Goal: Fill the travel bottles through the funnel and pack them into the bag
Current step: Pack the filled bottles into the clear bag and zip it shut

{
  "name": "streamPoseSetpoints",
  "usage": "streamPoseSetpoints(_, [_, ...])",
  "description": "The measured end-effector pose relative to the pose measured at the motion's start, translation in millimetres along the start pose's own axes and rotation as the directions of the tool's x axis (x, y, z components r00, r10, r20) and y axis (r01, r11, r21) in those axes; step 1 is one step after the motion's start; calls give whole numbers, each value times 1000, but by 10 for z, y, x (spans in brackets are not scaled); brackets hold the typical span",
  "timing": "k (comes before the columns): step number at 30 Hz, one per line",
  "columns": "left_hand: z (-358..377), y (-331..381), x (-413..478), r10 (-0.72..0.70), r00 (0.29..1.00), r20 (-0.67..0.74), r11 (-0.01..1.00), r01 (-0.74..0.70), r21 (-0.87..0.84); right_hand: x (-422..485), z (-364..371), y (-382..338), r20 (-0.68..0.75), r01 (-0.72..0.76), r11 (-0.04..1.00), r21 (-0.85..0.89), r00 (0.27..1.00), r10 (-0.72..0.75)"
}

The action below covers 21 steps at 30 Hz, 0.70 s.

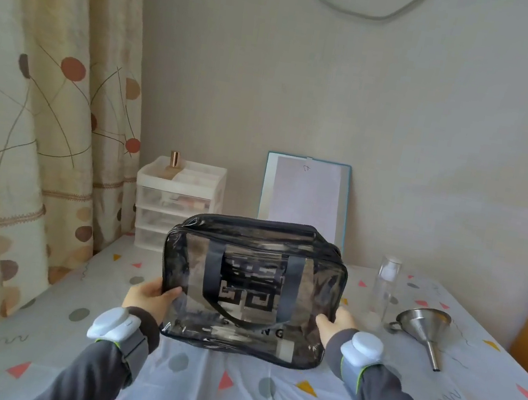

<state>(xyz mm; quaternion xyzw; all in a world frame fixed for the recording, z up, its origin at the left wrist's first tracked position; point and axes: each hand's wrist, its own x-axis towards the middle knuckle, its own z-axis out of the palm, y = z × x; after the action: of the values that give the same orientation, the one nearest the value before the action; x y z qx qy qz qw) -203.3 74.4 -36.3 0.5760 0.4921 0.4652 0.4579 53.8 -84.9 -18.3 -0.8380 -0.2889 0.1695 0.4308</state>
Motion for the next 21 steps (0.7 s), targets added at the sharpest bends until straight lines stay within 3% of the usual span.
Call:
streamPoseSetpoints(6, [-186, 18, 667, -22, 990, -136, 997, 12, -73, 377, 547, -587, 22, 23, 1000, 8, 1000, -23])
streamPoseSetpoints(21, [-209, -210, 1474, -68, 979, -194, 994, 49, -103, 999, 1267, -865, 81, -13, 991, -130, 996, 24])
